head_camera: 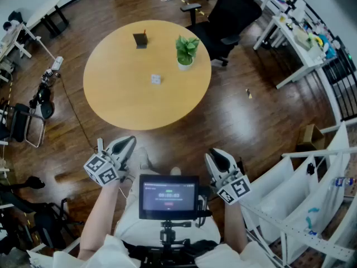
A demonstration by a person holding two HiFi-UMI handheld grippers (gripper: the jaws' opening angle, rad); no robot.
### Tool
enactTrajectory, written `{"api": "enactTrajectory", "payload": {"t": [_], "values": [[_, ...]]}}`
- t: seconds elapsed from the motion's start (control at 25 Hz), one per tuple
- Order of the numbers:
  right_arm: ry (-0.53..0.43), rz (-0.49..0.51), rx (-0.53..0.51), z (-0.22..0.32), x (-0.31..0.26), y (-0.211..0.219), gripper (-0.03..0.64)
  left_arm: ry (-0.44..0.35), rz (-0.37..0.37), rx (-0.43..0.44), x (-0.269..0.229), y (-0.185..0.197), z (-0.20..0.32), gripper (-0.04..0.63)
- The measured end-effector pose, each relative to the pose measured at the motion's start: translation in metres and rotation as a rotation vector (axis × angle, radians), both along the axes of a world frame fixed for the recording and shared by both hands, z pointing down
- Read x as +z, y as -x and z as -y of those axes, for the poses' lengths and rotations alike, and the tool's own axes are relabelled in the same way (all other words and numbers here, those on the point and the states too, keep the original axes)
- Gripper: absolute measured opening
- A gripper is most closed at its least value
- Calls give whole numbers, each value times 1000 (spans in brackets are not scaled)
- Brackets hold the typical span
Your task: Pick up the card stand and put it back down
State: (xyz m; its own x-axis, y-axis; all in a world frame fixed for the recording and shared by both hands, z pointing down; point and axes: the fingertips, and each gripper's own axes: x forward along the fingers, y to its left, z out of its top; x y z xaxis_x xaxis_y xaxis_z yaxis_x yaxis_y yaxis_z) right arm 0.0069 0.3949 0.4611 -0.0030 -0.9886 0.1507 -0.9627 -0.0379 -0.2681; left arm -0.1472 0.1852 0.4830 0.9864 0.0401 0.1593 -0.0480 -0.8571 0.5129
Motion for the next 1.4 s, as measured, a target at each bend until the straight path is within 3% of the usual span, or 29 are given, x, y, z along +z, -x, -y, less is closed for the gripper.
{"api": "enactTrajectory", "payload": {"t": [0.36,0.52,0.96,1.4], "values": [[5,-15,-16,77,-4,15,75,51,12,-13,9,25,74,0],[18,-24,-23,108,-4,21,75,116,-25,-15,8,35,110,0],[78,-35,32,178,2,45,75,162,-112,-71,18,66,206,0],[120,-38,121,233,13,52,75,169,-141,25,21,65,274,0]]}}
